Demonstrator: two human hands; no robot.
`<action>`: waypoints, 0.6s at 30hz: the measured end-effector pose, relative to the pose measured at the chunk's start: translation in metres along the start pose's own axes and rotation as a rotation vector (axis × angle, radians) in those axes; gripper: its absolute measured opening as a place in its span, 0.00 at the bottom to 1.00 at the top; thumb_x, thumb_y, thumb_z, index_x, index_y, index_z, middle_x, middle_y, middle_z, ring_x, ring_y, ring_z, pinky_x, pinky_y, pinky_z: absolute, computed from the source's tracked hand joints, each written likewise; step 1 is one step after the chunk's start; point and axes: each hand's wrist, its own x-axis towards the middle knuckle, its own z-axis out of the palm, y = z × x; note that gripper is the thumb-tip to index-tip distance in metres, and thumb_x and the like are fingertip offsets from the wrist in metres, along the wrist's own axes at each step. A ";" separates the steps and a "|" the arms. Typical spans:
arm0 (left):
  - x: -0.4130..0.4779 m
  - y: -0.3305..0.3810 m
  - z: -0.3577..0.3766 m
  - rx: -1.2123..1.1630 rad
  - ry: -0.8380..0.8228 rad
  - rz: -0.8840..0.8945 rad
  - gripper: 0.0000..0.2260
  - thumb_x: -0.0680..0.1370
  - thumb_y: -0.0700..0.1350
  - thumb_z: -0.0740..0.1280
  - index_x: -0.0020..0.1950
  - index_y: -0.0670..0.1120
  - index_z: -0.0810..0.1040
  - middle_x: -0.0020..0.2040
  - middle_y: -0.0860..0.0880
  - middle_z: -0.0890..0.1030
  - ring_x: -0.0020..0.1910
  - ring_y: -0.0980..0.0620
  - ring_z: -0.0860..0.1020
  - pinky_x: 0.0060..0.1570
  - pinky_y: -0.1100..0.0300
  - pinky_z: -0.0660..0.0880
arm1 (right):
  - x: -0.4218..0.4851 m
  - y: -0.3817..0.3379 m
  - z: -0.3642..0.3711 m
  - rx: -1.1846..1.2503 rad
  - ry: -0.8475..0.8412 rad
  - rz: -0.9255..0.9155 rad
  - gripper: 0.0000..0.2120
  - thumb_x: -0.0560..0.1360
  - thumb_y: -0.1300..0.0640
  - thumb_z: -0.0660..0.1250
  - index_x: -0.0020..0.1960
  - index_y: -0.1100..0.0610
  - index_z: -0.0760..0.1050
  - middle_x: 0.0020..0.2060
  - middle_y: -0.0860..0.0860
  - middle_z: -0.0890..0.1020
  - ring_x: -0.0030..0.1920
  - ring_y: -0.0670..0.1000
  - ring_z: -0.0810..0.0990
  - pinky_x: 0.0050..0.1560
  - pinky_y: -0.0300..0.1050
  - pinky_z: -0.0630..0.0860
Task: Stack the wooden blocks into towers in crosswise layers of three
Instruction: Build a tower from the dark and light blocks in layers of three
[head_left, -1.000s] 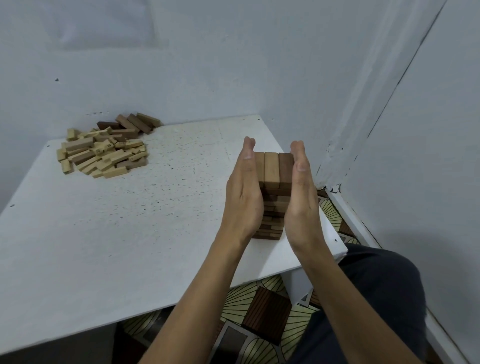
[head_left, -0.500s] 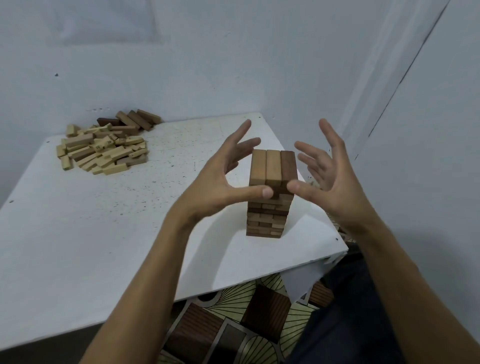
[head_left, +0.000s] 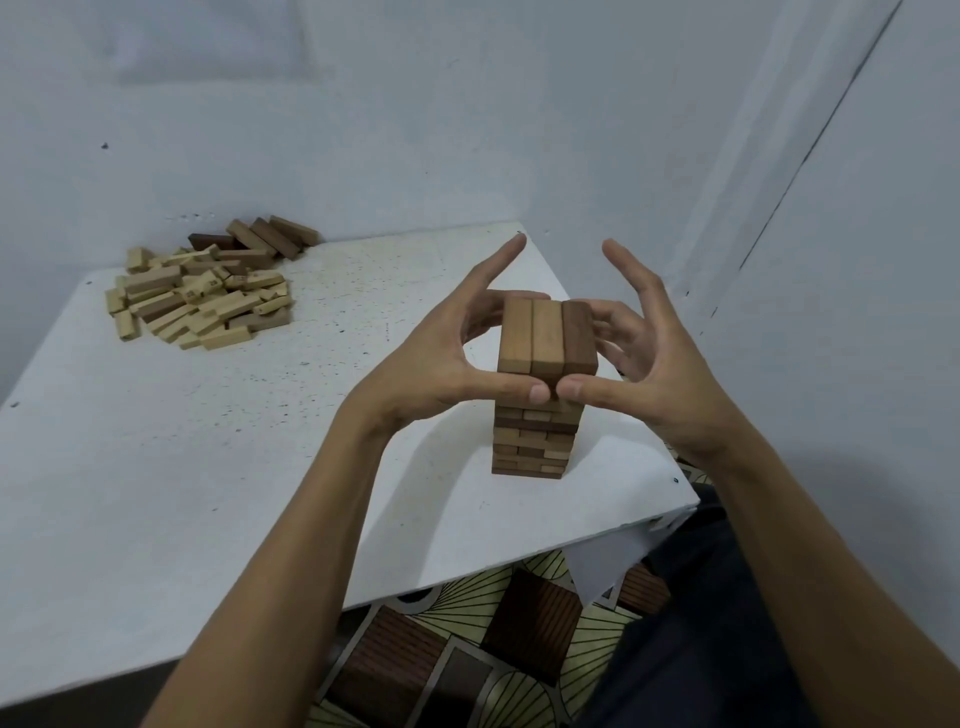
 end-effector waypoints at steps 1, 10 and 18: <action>0.000 0.000 0.000 0.001 0.009 0.000 0.51 0.68 0.43 0.80 0.81 0.56 0.52 0.67 0.52 0.77 0.69 0.54 0.73 0.74 0.49 0.64 | 0.000 0.000 0.000 -0.001 0.002 0.000 0.52 0.68 0.58 0.78 0.79 0.42 0.49 0.62 0.49 0.80 0.68 0.51 0.74 0.75 0.59 0.62; 0.001 -0.002 0.001 0.014 0.029 0.013 0.47 0.68 0.44 0.79 0.80 0.57 0.55 0.64 0.53 0.78 0.67 0.55 0.75 0.73 0.52 0.66 | 0.002 0.003 0.000 -0.012 0.007 0.002 0.51 0.67 0.56 0.79 0.79 0.41 0.51 0.61 0.48 0.80 0.68 0.51 0.74 0.75 0.60 0.63; 0.001 -0.004 0.001 0.024 0.029 0.015 0.46 0.68 0.46 0.79 0.80 0.57 0.57 0.63 0.53 0.78 0.66 0.57 0.75 0.71 0.58 0.67 | 0.002 0.005 0.001 -0.013 0.022 -0.006 0.50 0.67 0.54 0.79 0.79 0.43 0.52 0.61 0.50 0.80 0.68 0.52 0.75 0.74 0.61 0.63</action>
